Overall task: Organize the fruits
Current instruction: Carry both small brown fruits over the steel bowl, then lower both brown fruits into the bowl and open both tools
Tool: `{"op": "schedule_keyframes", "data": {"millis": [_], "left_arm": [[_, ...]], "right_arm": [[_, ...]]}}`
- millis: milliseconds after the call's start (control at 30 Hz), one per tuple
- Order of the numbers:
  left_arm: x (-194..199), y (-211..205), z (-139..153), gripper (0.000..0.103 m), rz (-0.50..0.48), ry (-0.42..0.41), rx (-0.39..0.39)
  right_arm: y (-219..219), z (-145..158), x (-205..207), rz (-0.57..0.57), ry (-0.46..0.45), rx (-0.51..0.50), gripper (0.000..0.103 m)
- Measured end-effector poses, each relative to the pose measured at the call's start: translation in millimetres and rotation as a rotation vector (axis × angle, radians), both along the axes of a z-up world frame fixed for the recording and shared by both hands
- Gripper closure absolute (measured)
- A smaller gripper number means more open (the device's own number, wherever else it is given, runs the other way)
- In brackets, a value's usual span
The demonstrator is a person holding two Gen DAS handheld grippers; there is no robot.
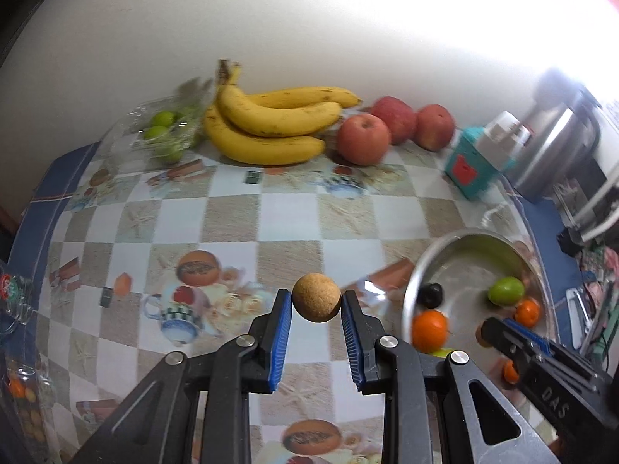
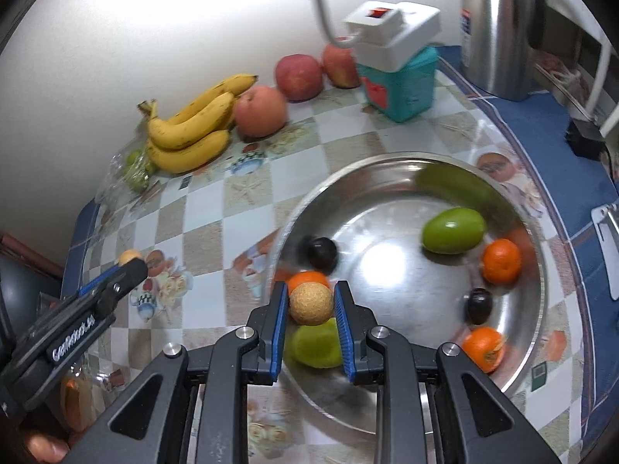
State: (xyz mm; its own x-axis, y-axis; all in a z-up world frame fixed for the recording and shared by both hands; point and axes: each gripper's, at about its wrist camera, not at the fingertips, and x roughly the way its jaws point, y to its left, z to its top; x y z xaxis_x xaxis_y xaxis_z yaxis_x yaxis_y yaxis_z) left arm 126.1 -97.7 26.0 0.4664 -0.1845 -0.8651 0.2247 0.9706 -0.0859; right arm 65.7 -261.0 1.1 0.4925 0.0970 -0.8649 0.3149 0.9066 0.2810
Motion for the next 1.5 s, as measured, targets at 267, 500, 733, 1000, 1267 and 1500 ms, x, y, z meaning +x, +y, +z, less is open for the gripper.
{"op": "schedule_keyframes", "data": {"millis": [267, 500, 733, 1000, 1267, 1500], "left_arm": [[-17, -54, 3, 0.075, -0.164, 0.004, -0.057], [-30, -98, -4, 0.075, -0.282, -0.012, -0.045], [-31, -115, -23, 0.075, -0.322, 0.012, -0.037], [-31, -119, -37, 0.074, -0.324, 0.044, -0.028], [-29, -118, -41, 0.073, -0.319, 0.071, -0.047], [-27, -116, -42, 0.073, -0.311, 0.080, -0.058]], "right_arm": [[-44, -4, -16, -0.112, 0.014, 0.020, 0.078], [-63, -2, -23, -0.150, 0.011, 0.024, 0.078], [-69, -7, -23, -0.147, 0.021, 0.021, 0.078], [-76, -25, -20, -0.158, 0.066, 0.039, 0.078], [-77, -30, -19, -0.157, 0.089, 0.041, 0.077], [-75, -31, -18, -0.150, 0.099, 0.034, 0.077]]}}
